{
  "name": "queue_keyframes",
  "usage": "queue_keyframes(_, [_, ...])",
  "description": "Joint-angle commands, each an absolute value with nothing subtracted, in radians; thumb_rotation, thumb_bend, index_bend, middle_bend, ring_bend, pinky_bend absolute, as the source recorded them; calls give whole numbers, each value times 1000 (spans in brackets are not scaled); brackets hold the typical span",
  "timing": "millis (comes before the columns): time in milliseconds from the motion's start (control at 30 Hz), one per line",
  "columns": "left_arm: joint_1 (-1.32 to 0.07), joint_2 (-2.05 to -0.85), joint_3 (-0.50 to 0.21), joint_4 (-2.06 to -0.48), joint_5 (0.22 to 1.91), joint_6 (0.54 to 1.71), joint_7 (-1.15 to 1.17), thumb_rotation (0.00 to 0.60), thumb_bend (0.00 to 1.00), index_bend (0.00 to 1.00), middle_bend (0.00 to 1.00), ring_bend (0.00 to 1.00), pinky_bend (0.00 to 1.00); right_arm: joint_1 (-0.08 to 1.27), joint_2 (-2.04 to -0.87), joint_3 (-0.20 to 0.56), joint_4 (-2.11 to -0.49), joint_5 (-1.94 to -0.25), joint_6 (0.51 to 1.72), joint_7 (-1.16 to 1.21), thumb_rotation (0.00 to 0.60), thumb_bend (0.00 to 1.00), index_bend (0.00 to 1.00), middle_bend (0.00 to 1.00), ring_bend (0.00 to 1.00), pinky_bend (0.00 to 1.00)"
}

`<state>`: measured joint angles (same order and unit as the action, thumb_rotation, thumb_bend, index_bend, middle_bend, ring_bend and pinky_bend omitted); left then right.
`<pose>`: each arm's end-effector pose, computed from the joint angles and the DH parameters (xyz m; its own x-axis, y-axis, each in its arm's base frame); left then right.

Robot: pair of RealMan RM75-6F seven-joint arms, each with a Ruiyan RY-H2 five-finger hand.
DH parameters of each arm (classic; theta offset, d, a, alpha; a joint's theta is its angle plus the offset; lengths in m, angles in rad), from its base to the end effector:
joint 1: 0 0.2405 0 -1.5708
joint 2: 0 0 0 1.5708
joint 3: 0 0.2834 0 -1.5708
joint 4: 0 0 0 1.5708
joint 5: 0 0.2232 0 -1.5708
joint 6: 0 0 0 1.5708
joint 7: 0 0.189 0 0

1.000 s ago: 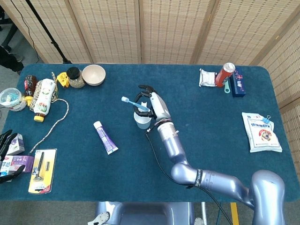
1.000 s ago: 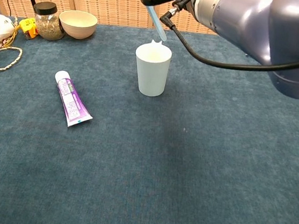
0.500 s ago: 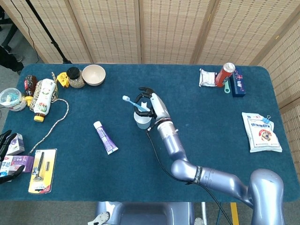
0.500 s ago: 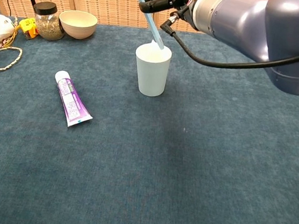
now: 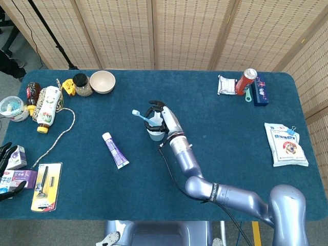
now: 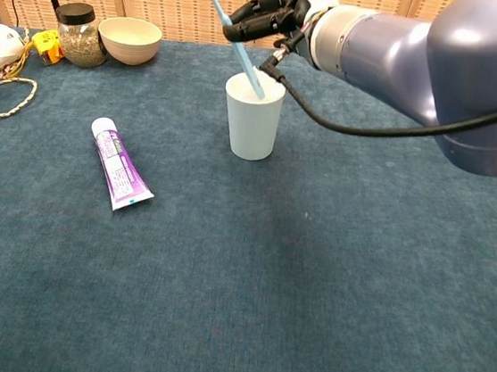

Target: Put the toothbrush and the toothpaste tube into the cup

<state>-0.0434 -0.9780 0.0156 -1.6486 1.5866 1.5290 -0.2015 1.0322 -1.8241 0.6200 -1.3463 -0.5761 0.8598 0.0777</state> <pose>-0.3395 0.2001 0.1938 0.3104 0.0457 0.9495 0.9502 -0.0441 -0.3085 -0.0008 -0.4775 -0.0804 -0.5439 -0.3869 0.7446 -0.8204 0.0587 -0.5688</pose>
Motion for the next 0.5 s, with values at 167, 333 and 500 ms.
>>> queue_keyframes(167, [-44,-979,16,-1648,1588,1528,-200,600,225,0,0,0,0,989,-1830,564,-1321,-723,810,172,600,527,344,42,0,0])
queue_keyframes(333, [-43,-979,17,-1650,1591,1530,-197,600,225,0,0,0,0,975,-1815,553,-1316,-770,797,202,600,530,248,15,0,0])
queue_keyframes(500, [-43,-980,17,-1648,1592,1530,-198,600,225,0,0,0,0,959,-1795,547,-1341,-801,819,206,600,530,237,12,0,0])
